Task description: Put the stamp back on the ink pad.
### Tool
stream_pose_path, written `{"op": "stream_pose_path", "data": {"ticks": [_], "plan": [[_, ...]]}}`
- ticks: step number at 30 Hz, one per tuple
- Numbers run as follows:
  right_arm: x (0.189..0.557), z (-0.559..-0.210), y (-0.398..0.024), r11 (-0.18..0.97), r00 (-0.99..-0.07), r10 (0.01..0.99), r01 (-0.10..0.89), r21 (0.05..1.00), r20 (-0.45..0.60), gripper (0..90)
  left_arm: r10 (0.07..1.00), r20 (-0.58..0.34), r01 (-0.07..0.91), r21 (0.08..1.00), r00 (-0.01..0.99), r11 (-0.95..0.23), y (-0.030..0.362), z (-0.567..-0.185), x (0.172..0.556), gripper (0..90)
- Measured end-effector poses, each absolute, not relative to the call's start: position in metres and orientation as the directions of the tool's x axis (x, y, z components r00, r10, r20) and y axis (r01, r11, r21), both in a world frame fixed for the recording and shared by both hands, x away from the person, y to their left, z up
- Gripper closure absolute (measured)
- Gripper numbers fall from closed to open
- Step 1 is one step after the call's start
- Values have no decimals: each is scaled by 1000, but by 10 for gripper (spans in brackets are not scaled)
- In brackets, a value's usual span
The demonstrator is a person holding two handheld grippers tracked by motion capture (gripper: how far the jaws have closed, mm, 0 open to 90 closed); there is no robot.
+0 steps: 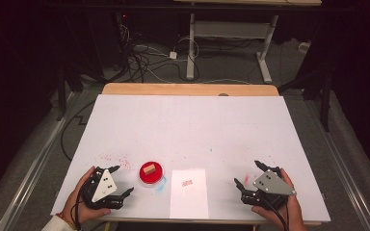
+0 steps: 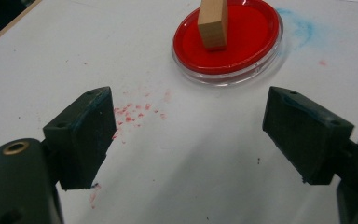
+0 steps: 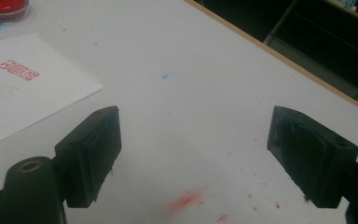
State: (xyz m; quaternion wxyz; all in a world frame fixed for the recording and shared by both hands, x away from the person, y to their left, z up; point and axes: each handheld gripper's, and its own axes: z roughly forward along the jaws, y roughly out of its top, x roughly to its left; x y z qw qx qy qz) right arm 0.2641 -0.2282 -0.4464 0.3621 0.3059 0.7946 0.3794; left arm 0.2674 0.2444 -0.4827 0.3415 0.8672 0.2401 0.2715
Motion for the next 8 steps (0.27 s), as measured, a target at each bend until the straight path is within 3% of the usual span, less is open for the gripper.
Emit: {"op": "stream_pose_path", "data": {"ticks": [8], "plan": [[265, -447, -229, 530, -546, 762, 215, 821, -349, 185, 603, 304, 233, 724, 737, -650, 244, -483, 268, 167]]}}
